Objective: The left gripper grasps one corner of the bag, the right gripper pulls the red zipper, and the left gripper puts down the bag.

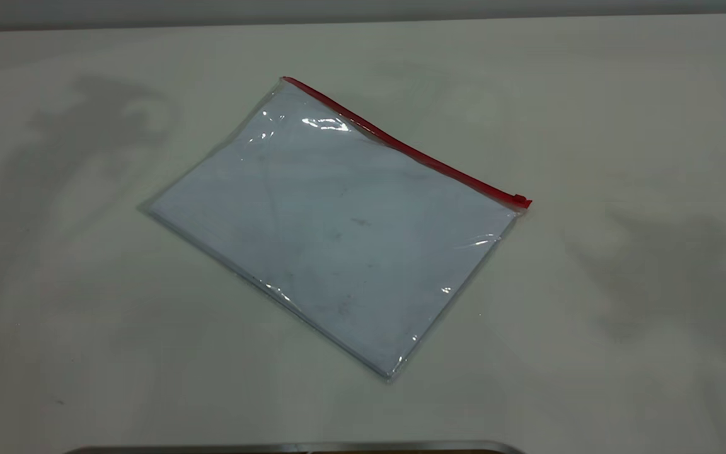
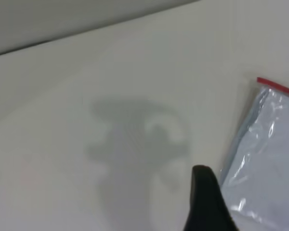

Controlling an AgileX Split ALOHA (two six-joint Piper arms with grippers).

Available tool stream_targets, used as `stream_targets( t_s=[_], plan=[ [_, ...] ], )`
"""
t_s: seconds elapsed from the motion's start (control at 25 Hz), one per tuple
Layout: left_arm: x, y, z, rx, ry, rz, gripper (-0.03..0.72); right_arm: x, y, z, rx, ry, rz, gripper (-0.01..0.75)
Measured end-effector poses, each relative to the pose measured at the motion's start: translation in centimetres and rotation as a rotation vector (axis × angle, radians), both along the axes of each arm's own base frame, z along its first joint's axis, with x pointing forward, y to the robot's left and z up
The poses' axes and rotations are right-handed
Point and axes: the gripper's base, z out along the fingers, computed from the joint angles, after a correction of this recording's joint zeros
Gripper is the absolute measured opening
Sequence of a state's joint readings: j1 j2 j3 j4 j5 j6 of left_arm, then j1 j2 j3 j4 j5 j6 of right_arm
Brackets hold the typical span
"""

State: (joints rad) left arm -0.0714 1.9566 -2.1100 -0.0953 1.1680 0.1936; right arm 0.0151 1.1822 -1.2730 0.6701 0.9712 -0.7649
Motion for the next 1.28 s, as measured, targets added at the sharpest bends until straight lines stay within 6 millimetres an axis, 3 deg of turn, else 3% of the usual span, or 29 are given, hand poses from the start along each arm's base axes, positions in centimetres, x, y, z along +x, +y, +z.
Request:
stream_targets(
  t_s=[0.16,0.32,0.56,0.72,1.0,1.28],
  plan=[
    [-5.9,0.7,3.2,0.029,-0.025,0.009,0.518,-5.4,0.1,2.1,-0.002,0.007,0.029,0.551],
    [-12.1,1.2,4.9,0.021,-0.043,0.022,0.518,-10.4,0.1,3.4,0.002,-0.045,0.049,0.551],
    [-21.7,1.8,5.9,-0.011,-0.107,0.066,0.518,-17.5,0.1,1.6,-0.004,-0.136,0.056,0.551],
    [-26.6,2.2,4.4,-0.018,-0.116,0.066,0.518,-20.8,0.0,-1.3,0.02,-0.137,0.034,0.551],
    [-33.1,2.5,0.3,-0.009,-0.124,0.033,0.518,-24.7,-0.9,-7.2,-0.031,-0.148,-0.065,0.551],
    [-38.3,2.8,-4.4,-0.016,-0.161,0.027,0.518,-25.5,-2.1,-11.8,-0.082,-0.122,-0.206,0.551]
  ],
)
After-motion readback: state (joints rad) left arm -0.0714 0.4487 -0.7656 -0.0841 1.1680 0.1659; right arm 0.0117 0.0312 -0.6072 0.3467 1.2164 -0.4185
